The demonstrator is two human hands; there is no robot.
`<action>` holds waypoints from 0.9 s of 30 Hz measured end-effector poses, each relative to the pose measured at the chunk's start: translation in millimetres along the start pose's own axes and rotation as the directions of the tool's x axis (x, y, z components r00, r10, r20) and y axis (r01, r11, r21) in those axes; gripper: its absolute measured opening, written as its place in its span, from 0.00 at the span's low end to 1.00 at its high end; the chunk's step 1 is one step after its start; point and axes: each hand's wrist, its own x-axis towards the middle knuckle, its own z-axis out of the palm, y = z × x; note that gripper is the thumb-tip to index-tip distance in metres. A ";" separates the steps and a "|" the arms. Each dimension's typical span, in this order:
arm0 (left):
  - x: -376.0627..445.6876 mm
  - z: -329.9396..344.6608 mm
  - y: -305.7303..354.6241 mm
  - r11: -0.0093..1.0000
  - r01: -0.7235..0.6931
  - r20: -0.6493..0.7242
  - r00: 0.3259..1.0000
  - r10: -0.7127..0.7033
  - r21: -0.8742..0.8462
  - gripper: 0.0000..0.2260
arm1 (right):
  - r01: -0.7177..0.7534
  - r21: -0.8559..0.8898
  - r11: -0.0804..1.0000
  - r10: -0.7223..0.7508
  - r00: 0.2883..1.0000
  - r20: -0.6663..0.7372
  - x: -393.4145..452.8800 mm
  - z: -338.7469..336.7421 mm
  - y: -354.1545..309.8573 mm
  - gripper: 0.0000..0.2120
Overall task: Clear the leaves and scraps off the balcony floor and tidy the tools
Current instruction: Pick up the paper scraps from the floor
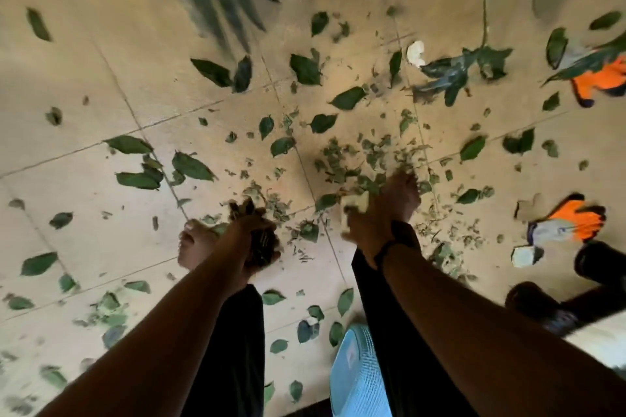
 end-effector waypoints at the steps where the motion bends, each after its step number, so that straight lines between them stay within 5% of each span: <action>1: -21.1 -6.6 -4.8 1.000 0.001 -0.023 1.000 -0.001 -0.003 0.03 | -0.013 0.026 1.000 0.010 0.992 0.127 -36.9 11.8 -8.7 0.28; 6: -83.0 -36.4 -20.5 0.997 -0.034 -0.021 0.999 0.033 -0.071 0.08 | 0.117 -0.005 0.993 -0.102 0.893 0.439 -175.9 59.2 -70.1 0.19; 10: -78.3 -73.8 -36.5 0.966 -0.136 0.039 0.988 0.148 -0.221 0.32 | 0.142 0.053 0.988 -0.145 0.782 0.606 -267.6 67.9 -118.6 0.22; 13: -144.9 -111.4 -10.2 0.892 -0.081 0.156 0.974 0.166 -0.445 0.48 | 0.214 0.057 0.975 -0.186 0.651 0.736 -300.2 81.8 -137.9 0.21; 17: -181.4 -166.6 -16.0 0.739 -0.092 0.172 0.947 0.273 -0.668 0.38 | 0.348 -0.098 0.932 -0.160 0.641 0.750 -325.3 113.7 -156.4 0.13; 21: -178.6 -224.8 -47.4 0.629 -0.134 0.061 0.958 0.279 -0.766 0.33 | 0.358 -0.233 0.904 -0.113 0.726 0.678 -360.6 164.7 -160.3 0.14; 25: -194.3 -287.7 -93.7 0.691 -0.138 0.018 0.977 0.213 -0.709 0.15 | 0.347 -0.369 0.862 -0.045 0.777 0.627 -398.4 204.2 -146.7 0.20; 27: -209.3 -326.6 -116.3 0.792 -0.229 -0.130 0.973 0.189 -0.566 0.11 | 0.348 -0.419 0.839 -0.011 0.780 0.625 -427.7 221.2 -144.9 0.17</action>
